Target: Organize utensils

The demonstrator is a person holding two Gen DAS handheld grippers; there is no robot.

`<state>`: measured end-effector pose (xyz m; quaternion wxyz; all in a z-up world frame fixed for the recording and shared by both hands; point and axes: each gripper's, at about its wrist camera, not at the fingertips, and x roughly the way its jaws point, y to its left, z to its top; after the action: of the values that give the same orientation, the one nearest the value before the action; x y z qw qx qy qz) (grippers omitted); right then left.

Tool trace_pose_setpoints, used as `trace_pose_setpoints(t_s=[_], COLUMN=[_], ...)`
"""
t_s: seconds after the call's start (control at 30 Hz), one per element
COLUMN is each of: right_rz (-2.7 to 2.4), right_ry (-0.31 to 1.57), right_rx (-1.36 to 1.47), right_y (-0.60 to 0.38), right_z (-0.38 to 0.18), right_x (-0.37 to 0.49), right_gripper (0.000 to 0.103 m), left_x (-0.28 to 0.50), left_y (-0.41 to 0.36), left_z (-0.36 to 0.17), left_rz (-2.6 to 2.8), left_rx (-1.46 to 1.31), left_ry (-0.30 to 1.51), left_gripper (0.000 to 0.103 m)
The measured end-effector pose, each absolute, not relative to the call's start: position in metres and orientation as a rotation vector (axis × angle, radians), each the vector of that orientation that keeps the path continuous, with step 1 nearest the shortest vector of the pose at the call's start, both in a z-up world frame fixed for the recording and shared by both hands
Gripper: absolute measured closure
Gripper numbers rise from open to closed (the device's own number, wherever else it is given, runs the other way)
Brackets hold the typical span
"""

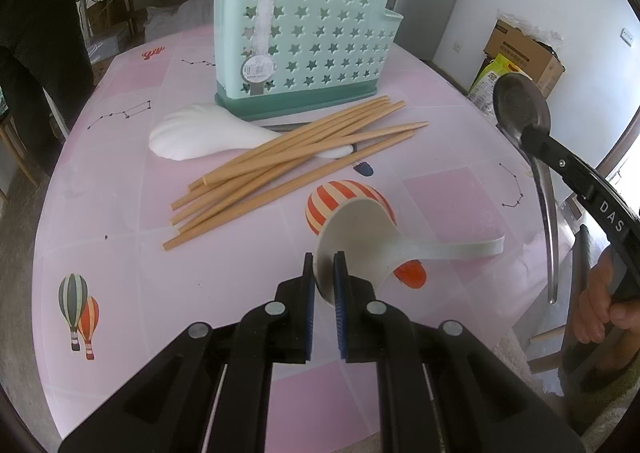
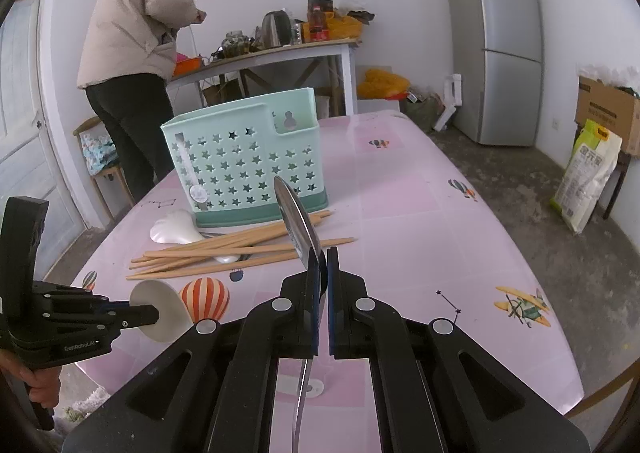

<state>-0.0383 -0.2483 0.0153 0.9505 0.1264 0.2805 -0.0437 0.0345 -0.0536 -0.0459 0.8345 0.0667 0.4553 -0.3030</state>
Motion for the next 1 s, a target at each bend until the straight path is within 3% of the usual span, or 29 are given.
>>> trace_pose_setpoints(t_s=[1.0], right_rz=[-0.098], right_ry=[0.56], right_rx=[0.262], right_y=[-0.2512], right_z=[0.0203], right_x=[-0.04], right_gripper=[0.101], left_x=[0.0344], left_y=[-0.0507], left_z=[-0.0459], left_rz=[-0.631], left_rx=[0.136], left_ry=[0.96], left_gripper=[0.095])
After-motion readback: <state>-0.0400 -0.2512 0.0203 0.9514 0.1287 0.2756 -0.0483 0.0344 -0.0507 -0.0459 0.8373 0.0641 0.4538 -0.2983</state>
